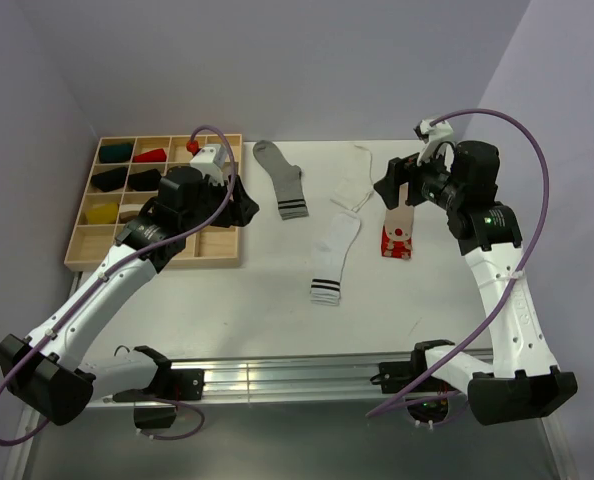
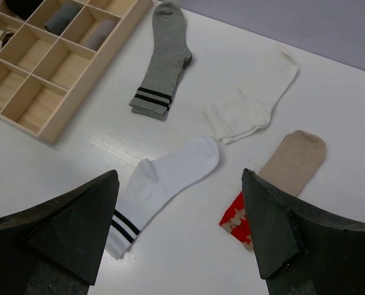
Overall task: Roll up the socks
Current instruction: Roll the sock at the center of the board.
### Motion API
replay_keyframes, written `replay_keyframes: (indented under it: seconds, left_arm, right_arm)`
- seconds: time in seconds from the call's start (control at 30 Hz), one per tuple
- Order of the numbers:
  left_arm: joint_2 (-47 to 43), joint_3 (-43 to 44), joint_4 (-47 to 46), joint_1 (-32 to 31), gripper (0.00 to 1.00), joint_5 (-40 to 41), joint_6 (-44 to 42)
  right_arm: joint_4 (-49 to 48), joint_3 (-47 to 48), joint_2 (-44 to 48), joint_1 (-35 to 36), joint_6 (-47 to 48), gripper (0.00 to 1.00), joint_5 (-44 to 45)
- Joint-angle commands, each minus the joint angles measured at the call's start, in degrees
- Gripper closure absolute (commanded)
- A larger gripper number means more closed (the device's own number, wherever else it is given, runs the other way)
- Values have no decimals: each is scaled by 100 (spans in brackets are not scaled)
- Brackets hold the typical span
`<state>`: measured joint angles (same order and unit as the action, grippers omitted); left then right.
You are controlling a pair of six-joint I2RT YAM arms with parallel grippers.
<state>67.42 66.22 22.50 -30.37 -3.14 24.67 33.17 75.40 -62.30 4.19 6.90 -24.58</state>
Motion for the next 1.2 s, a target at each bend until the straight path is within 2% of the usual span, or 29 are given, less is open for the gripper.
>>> replay_keyframes:
  seconds: [0.0, 0.13, 0.37, 0.5, 0.67, 0.8, 0.93, 1.0, 1.17]
  left_arm:
    - [-53, 41, -158, -22, 35, 76, -32]
    - [-53, 58, -158, -30, 35, 94, -41]
    - [-18, 58, -185, -30, 35, 67, -32]
    - [-1, 58, -202, -30, 35, 59, -23]
    - [35, 93, -211, -30, 35, 120, 38]
    - [-9, -29, -325, -30, 35, 234, 108]
    - [-132, -117, -369, -22, 35, 287, 187]
    - [-237, -179, -378, -22, 34, 698, 284]
    - [-422, -241, -431, 57, 33, 1026, 443]
  right_arm:
    - [-284, -7, 52, -23, -39, 12, -12]
    - [-294, -25, 61, -23, -83, 9, 58]
    - [-179, 1, -71, -23, -57, 8, 32]
    - [145, 63, -369, 21, 380, 7, -135]
    - [726, -164, -1125, 967, 1278, 15, 602]
    - [315, -1121, -1144, 1670, 1630, 17, 779]
    - [243, -1623, -1153, 2244, 1824, 21, 622]
    - [164, -1956, -1135, 2576, 1946, 23, 734]
    - [-213, -2642, -1143, 3368, 2122, 24, 1139]
